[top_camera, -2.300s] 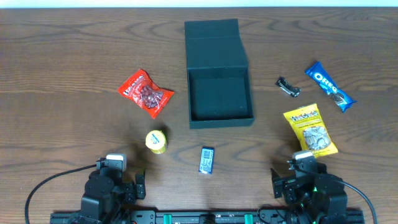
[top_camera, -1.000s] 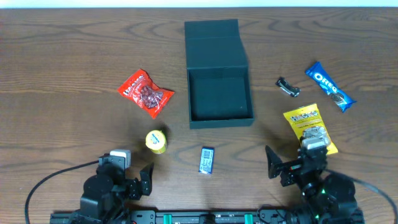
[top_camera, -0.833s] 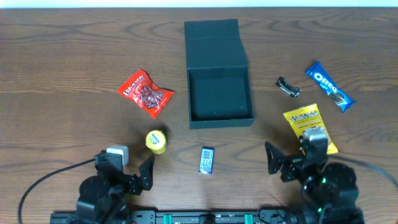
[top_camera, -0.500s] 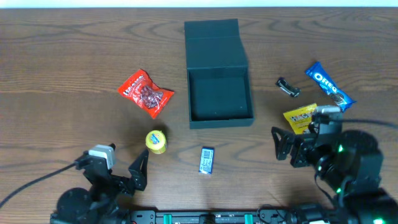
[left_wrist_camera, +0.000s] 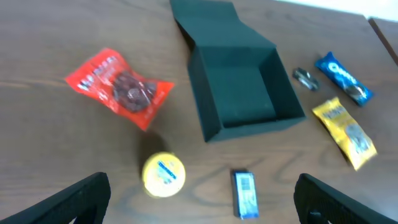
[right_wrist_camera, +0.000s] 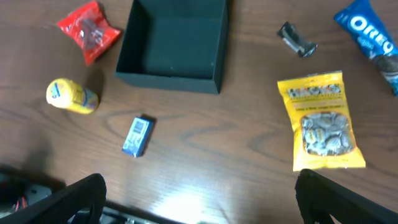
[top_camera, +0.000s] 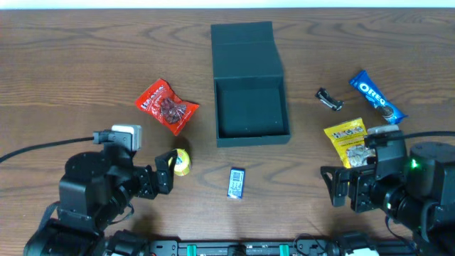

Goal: Pack container
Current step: 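Raise both grippers from rest toward the table objects, then move the right gripper over the yellow HACKS candy bag, then lower the right gripper and grasp the yellow bag's top edge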

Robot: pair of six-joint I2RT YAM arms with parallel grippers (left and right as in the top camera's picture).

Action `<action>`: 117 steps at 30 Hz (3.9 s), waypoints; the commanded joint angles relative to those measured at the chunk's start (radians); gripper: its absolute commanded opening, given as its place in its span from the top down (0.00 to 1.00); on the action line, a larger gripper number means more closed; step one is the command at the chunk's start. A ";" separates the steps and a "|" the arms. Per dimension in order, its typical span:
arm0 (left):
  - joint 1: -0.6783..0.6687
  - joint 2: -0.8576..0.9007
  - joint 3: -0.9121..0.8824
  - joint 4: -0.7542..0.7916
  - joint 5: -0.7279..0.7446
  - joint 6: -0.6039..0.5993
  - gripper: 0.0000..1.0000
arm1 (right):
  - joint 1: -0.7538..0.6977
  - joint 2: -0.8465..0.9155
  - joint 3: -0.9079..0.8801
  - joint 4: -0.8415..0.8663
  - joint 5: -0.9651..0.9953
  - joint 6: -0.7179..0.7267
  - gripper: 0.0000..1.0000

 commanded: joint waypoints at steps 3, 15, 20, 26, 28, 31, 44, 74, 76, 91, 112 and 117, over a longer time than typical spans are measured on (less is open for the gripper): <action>0.003 -0.004 0.018 -0.048 0.047 0.031 0.05 | 0.006 0.008 0.011 -0.015 -0.012 -0.079 0.01; 0.003 0.000 0.018 -0.081 -0.004 0.021 0.05 | -0.057 0.361 0.085 -0.154 0.300 0.022 0.01; 0.003 0.002 0.018 -0.107 -0.003 0.009 0.05 | -0.143 0.540 0.092 -0.143 0.379 0.018 0.01; 0.003 0.015 0.018 -0.163 -0.003 0.009 0.05 | -0.241 0.685 0.091 -0.077 0.454 0.014 0.01; 0.003 0.020 0.018 -0.174 -0.003 0.009 0.05 | -0.275 0.713 0.091 -0.024 0.383 -0.054 0.01; 0.003 0.025 0.018 -0.186 -0.003 0.010 0.05 | -0.307 0.742 0.090 0.037 0.267 -0.214 0.01; 0.003 0.026 0.016 -0.190 -0.067 0.014 0.05 | -0.328 0.859 0.090 0.129 0.267 -0.367 0.01; 0.003 0.026 -0.014 -0.245 -0.154 0.009 0.05 | -0.382 1.048 -0.134 0.317 0.302 -0.318 0.01; 0.003 0.026 -0.014 -0.245 -0.154 0.008 0.05 | -0.382 1.048 -0.154 0.343 0.303 -0.317 0.01; 0.003 0.026 -0.014 -0.234 -0.154 0.002 0.05 | -0.382 1.048 -0.179 0.428 0.302 -0.275 0.01; 0.003 0.026 -0.014 -0.234 -0.153 0.002 0.05 | -0.380 1.048 -0.256 0.491 0.291 -0.179 0.05; 0.003 0.026 -0.014 -0.235 -0.154 0.002 0.05 | -0.378 1.048 -0.256 0.491 0.291 -0.160 0.07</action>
